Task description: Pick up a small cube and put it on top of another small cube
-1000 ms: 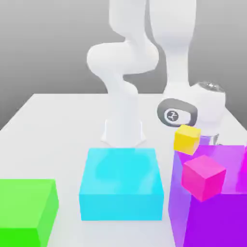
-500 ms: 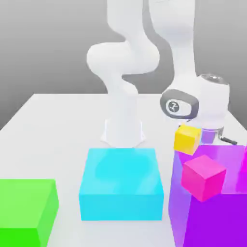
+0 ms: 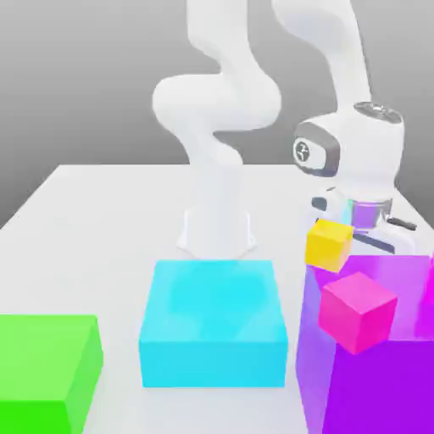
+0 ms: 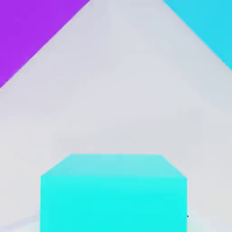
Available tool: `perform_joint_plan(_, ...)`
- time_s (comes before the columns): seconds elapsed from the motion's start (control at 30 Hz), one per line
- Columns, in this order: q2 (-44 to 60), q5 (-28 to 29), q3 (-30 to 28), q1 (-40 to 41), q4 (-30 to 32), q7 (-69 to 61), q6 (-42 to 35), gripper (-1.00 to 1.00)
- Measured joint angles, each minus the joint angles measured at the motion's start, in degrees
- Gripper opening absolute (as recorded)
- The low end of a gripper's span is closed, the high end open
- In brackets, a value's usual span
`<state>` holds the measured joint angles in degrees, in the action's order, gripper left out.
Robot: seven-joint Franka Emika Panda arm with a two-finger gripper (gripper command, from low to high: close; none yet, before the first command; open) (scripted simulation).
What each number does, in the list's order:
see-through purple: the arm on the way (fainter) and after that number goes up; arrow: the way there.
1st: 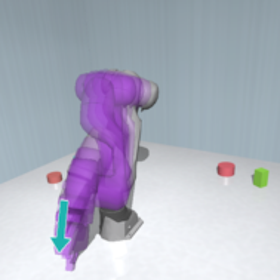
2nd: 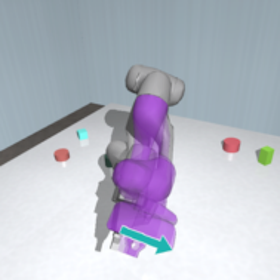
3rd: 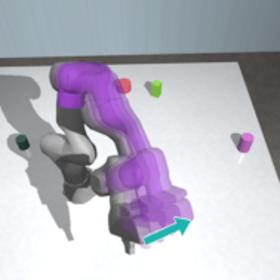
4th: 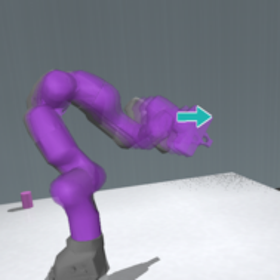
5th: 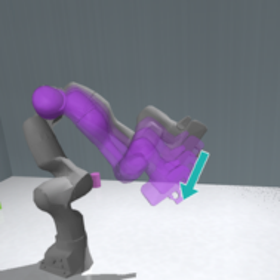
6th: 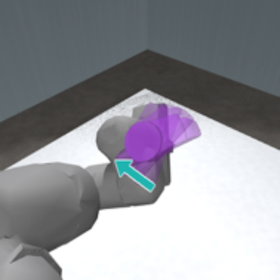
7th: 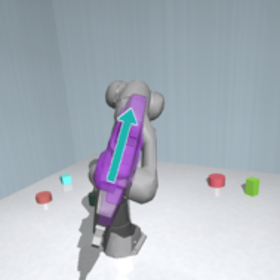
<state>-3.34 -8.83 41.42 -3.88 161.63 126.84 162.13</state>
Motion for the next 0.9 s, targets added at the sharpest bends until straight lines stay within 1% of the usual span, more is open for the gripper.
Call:
perform_joint_plan(0.4, -0.6, -3.1, -1.5, 2.6, -24.6, 6.1, -17.4, -1.0)
perform_joint_plan(0.73, 0.8, 4.0, -7.4, 16.5, -44.2, 20.5, -41.9, -1.0)
perform_joint_plan(0.8, 1.1, 5.9, -8.7, 19.4, -46.6, 23.4, -46.1, -1.0)
perform_joint_plan(0.83, 1.4, 7.0, -9.2, 20.8, -46.5, 24.5, -47.2, -1.0)
perform_joint_plan(0.9, 2.9, 8.6, -8.8, 23.3, -44.5, 25.9, -44.8, -1.0)
